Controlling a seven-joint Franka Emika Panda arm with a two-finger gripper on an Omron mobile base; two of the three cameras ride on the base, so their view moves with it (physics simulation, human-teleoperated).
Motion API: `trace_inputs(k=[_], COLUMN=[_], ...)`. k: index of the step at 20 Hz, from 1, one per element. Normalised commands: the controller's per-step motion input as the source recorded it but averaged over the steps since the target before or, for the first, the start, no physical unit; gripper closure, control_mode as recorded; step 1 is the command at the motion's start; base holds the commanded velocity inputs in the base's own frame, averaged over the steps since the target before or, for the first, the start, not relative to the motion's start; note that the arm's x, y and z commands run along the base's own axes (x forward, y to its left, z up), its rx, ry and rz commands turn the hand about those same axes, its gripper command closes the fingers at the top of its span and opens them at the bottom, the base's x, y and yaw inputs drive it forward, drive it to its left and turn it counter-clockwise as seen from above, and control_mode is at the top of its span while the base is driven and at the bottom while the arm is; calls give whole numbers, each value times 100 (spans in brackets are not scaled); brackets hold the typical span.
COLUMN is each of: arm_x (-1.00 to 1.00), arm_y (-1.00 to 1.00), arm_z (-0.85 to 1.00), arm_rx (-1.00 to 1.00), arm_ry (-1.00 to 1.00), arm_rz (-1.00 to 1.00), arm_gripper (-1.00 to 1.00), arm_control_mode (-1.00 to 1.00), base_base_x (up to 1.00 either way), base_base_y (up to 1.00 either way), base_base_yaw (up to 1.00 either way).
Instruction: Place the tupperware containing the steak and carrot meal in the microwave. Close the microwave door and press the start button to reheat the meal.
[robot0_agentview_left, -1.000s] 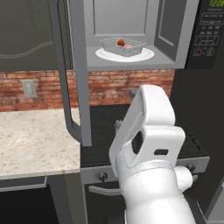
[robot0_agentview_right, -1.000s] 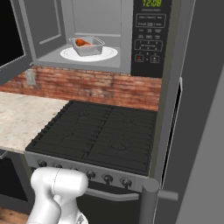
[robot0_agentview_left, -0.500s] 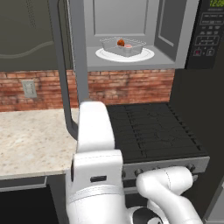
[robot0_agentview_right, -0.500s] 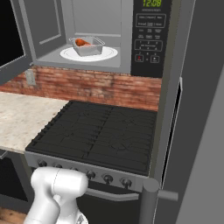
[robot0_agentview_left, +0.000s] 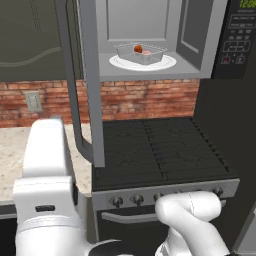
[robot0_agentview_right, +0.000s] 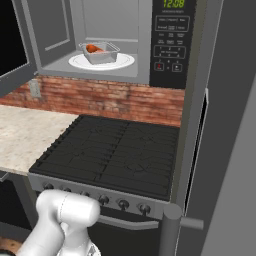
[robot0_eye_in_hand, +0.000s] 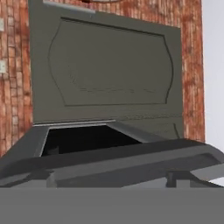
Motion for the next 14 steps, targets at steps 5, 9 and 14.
trace_inputs(k=[5,9,14], arm_x=[41,54,63], arm_y=[33,26,7], arm_z=[-17,-23,-16], arm_rx=[0,0,0], arm_ry=[1,1,1], arm_rz=[-10,-10,-13], arm_gripper=[-100,-100,-100], arm_control_mode=[-100,-100,-100], base_base_x=[0,0,0], base_base_y=[0,0,0], base_base_yaw=[0,0,0])
